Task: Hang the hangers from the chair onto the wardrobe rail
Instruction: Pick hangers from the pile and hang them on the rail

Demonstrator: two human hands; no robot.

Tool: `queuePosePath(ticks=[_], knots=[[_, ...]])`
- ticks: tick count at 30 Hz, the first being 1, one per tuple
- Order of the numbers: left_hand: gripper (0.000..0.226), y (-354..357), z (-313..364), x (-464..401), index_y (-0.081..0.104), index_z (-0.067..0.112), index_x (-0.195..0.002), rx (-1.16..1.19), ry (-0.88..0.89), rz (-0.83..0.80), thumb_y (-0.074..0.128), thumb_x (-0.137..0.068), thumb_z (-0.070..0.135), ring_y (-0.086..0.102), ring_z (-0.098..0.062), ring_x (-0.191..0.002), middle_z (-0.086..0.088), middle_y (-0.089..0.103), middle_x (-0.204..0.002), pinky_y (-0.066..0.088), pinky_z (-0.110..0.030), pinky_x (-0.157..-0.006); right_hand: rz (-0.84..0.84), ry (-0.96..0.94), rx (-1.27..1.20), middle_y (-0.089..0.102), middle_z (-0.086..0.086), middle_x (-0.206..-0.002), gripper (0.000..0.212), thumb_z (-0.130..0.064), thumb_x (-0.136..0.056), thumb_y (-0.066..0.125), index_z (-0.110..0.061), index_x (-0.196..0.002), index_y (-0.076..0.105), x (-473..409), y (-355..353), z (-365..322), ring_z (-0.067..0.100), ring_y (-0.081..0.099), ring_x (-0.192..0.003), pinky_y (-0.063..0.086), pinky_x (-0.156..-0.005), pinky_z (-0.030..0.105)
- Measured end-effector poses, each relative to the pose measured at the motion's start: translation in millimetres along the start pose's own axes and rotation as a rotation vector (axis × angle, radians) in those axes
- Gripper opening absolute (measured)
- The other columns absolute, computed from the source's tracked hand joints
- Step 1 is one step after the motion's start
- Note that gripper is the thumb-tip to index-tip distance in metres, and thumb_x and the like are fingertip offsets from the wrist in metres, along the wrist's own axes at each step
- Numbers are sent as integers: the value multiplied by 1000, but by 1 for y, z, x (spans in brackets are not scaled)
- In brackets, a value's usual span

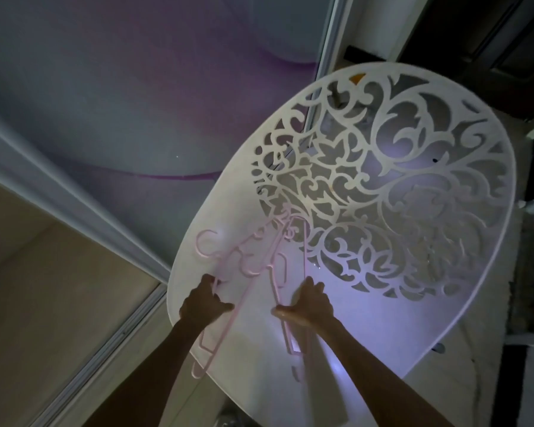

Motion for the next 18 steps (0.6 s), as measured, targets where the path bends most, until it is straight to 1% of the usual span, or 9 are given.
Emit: queuePosePath(ticks=[2, 4, 6, 7, 8, 10, 14, 16, 18], knots=[[39, -3, 10, 8, 49, 16, -124, -24, 57, -14, 56, -91, 35, 61, -28, -105, -8, 63, -118, 45, -31, -88, -67, 67, -185, 43, 15, -133, 118, -71, -48, 70, -2, -136, 33, -1, -3, 6, 31, 47, -123, 44, -101, 37], [36, -12, 24, 21, 53, 20, -124, -5, 115, -26, 37, -98, 39, 60, -27, -108, -6, 62, -122, 42, -29, -85, -121, 114, -302, 63, 12, -110, 106, -72, -38, 66, -1, -117, 56, 7, -12, 7, 25, 63, -101, 53, -90, 34], [38, -26, 38, 35, 54, 23, -125, -15, 159, -13, 31, -100, 39, 61, -28, -107, -6, 62, -122, 43, -29, -82, -161, 107, -417, 65, 5, -79, 56, -55, -63, 68, -5, -86, 63, 30, -29, -1, 13, 64, -66, 56, -66, 23], [37, -34, 44, 42, 55, 24, -124, -11, 165, -8, 31, -100, 38, 62, -29, -105, -7, 63, -121, 46, -31, -83, -181, 113, -465, 58, 0, -66, 37, -45, -75, 64, -9, -72, 57, 44, -36, -5, 8, 53, -51, 48, -50, 17], [36, -41, 48, 48, 57, 23, -123, 4, 165, -10, 32, -100, 35, 62, -31, -104, -10, 63, -120, 48, -34, -85, -181, 112, -507, 48, -2, -59, 34, -39, -80, 61, -12, -64, 50, 54, -44, -6, 6, 43, -45, 37, -44, 15], [34, -66, 60, 65, 59, 21, -122, 54, 149, -16, 34, -100, 30, 62, -36, -105, -15, 64, -118, 50, -38, -87, -170, 118, -577, 44, 0, -61, 31, -36, -80, 62, -11, -66, 48, 77, -65, -9, 9, 41, -53, 33, -51, 18], [31, -106, 80, 102, 60, 14, -120, 95, 142, -27, 39, -98, 21, 62, -40, -102, -20, 64, -114, 51, -40, -85, -207, 93, -707, 51, 3, -70, 24, -26, -75, 67, -6, -80, 56, 124, -97, -24, 15, 54, -68, 54, -75, 29], [29, -129, 89, 126, 61, 7, -116, 146, 132, -39, 41, -97, 16, 65, -39, -83, -15, 67, -89, 51, -34, -67, -234, 69, -716, 52, 5, -75, 25, -24, -74, 68, -4, -85, 57, 154, -115, -34, 16, 56, -71, 55, -82, 30], [26, -151, 95, 149, 62, 2, -110, 229, 118, -65, 41, -96, 8, 61, -33, -54, -3, 55, -63, 39, -22, -43, -256, 57, -713, 53, 7, -81, 28, -25, -74, 69, -4, -87, 58, 184, -133, -42, 17, 57, -76, 55, -78, 28]])
Point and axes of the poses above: each hand's wrist, its own x-axis away from the middle knuckle, its own y-axis out of the palm, z = x × y, the point moved 7 cm from there along -x, towards the middle knuckle
